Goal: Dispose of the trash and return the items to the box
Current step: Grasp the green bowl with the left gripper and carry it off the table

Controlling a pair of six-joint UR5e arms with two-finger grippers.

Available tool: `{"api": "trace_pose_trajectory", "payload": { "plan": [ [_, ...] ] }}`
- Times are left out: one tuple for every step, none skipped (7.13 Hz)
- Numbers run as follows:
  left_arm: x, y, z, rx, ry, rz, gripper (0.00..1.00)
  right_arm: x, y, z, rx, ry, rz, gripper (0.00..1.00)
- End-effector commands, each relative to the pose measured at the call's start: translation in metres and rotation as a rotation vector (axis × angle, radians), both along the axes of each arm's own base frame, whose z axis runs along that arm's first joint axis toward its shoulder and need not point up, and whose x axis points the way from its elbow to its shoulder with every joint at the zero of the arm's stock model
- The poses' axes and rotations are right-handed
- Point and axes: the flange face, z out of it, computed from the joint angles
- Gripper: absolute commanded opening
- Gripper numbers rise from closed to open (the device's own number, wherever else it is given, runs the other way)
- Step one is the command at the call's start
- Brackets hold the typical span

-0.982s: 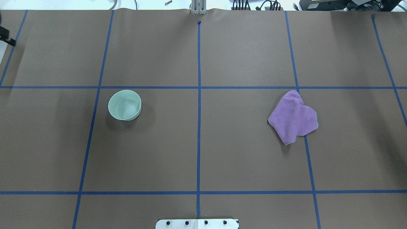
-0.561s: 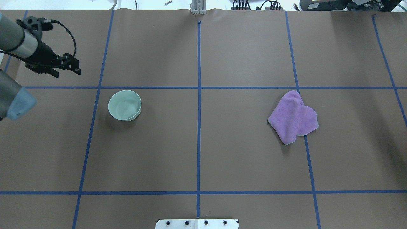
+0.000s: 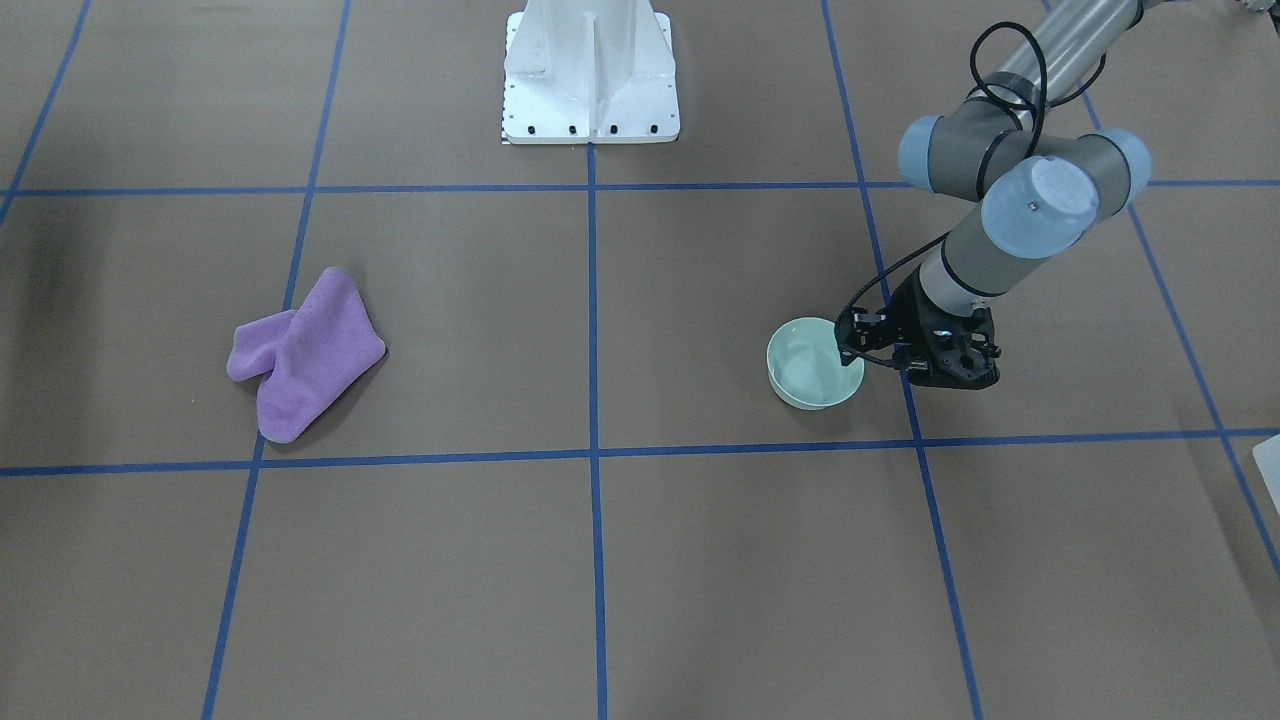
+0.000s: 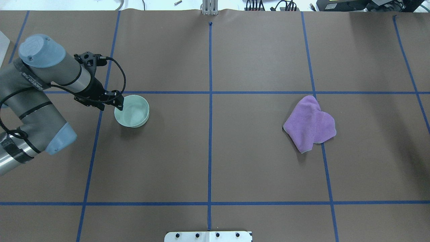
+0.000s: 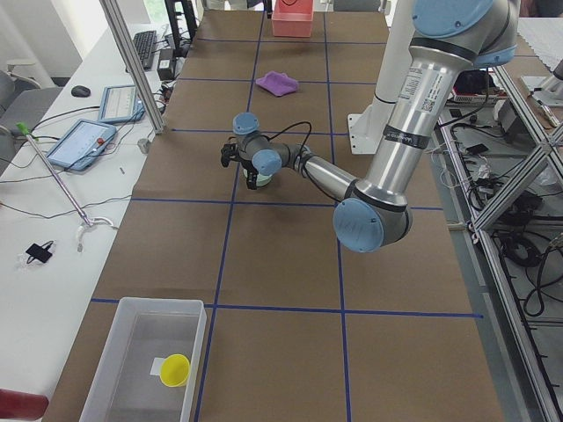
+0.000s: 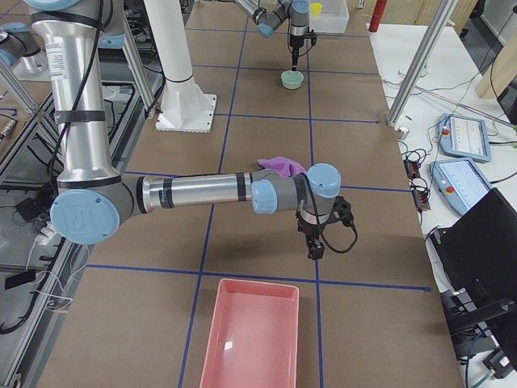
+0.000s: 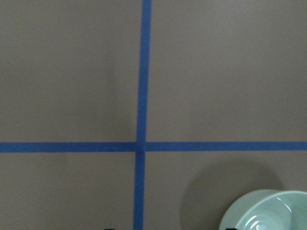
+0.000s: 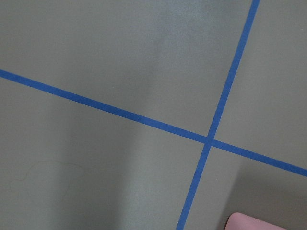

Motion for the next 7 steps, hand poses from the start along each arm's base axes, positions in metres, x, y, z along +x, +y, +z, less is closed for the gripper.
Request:
{"api": "trace_pose_trajectory", "payload": {
  "plan": [
    [0.012, 0.009, 0.001, -0.011, -0.003, 0.015, 0.21, -0.001, 0.000, 0.000, -0.001, 0.000, -0.003, 1.00],
    [0.012, 0.009, 0.003, -0.016, -0.004, 0.014, 0.00, -0.001, 0.000, 0.000, 0.001, 0.000, -0.003, 1.00],
    [0.011, 0.008, 0.003, -0.018, -0.002, 0.015, 0.00, 0.000, 0.003, 0.001, -0.001, 0.000, -0.001, 1.00],
    [-0.003, 0.002, 0.000, -0.013, 0.008, -0.001, 0.00, -0.001, 0.003, 0.002, -0.004, 0.001, -0.003, 1.00],
    [-0.067, -0.024, 0.018, -0.060, 0.034, -0.041, 0.00, -0.001, 0.002, 0.001, -0.002, 0.000, -0.003, 1.00],
    [-0.147, -0.050, 0.040, -0.013, 0.076, -0.026, 0.00, -0.001, 0.002, 0.001, -0.001, 0.000, -0.003, 1.00],
    [-0.222, -0.067, 0.098, 0.030, 0.035, -0.021, 0.00, -0.001, 0.002, 0.000, 0.001, 0.000, -0.003, 1.00]
  ]
}}
